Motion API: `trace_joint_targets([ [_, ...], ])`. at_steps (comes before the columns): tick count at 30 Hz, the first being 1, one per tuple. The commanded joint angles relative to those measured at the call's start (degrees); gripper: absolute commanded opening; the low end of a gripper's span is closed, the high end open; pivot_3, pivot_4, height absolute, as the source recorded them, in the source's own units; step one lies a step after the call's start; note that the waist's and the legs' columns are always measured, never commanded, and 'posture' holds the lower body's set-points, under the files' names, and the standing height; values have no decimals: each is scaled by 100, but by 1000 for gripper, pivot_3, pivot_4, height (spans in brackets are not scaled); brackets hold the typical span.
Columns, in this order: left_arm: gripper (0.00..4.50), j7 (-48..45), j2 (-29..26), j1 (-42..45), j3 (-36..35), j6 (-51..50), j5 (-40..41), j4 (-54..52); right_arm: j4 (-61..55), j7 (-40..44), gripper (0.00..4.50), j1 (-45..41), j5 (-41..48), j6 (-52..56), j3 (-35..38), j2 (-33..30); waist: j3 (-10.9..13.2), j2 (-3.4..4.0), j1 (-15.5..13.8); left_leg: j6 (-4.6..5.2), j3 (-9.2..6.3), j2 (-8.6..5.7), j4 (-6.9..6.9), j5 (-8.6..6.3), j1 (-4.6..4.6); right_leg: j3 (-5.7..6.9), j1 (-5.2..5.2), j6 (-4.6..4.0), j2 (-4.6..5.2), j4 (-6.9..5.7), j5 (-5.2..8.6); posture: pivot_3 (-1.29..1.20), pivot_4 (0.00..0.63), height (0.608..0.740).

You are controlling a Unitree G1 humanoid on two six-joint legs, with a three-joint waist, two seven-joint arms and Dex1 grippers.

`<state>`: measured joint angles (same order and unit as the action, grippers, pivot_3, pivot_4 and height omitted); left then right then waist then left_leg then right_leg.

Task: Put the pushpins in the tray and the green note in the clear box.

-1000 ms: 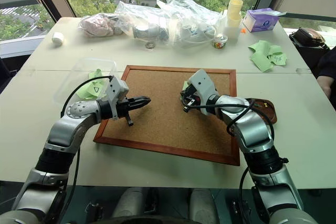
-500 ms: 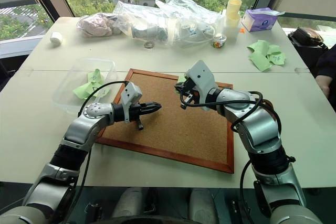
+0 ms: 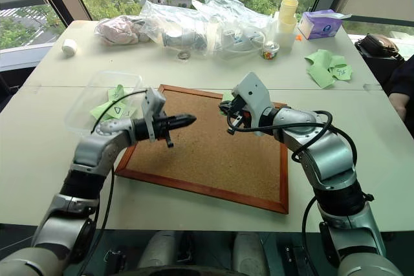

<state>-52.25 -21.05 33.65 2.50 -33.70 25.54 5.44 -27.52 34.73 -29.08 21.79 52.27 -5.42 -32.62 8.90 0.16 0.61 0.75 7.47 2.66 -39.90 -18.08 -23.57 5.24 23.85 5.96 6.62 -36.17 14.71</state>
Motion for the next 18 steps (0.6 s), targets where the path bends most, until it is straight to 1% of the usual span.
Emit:
trace_joint_targets([
  [1, 0, 75, 169, 423, -332, -572, 599, -171, -501, 134, 33, 73, 178, 7, -51, -97, 0, 0, 0, 0, 0, -2, -1, 0, 0, 0, -1, 0, 0, 0, 0, 0, 150, 740],
  [7, 0, 288, 526, 820, -479, -1061, 940, 241, -754, 204, 33, 122, 216, 2, -210, -130, 1, -2, 4, -4, 0, -5, -2, 2, 3, 0, -3, 1, -5, -1, 0, 0, 150, 740],
  [10, 999, 366, 690, 915, -516, -1278, 1028, 546, -841, 194, 0, 103, 209, 4, -278, -161, 1, -2, 2, -5, 1, -6, -4, 3, 3, 0, -7, 1, -7, 0, 0, 0, 150, 740],
  [11, 1393, 390, 723, 919, -513, -1324, 1041, 603, -860, 191, 0, 101, 206, 2, -289, -174, 1, -2, 4, -5, 0, -6, -4, 3, 3, 0, -8, 1, -7, 0, 0, 0, 150, 740],
  [12, 1932, 442, 756, 922, -516, -1396, 1053, 647, -872, 186, 0, 101, 204, 1, -296, -183, 2, -3, 3, -5, 0, -6, -4, 3, 3, 0, -8, 1, -7, 1, 0, 0, 150, 740],
  [14, 2852, 469, 810, 913, -518, -1542, 1114, 690, -883, 185, 0, 95, 193, -11, -309, -208, 2, -3, 1, -5, 1, -6, -4, 3, 3, 0, -7, 1, -7, 0, 0, 0, 150, 740],
  [18, 2852, 450, 901, 882, -510, -1880, 1309, 646, -883, 184, 0, 88, 187, -39, -320, -241, 2, -4, 1, -7, 3, -6, -4, 4, 3, 0, -8, 1, -8, 0, 0, 0, 150, 740],
])
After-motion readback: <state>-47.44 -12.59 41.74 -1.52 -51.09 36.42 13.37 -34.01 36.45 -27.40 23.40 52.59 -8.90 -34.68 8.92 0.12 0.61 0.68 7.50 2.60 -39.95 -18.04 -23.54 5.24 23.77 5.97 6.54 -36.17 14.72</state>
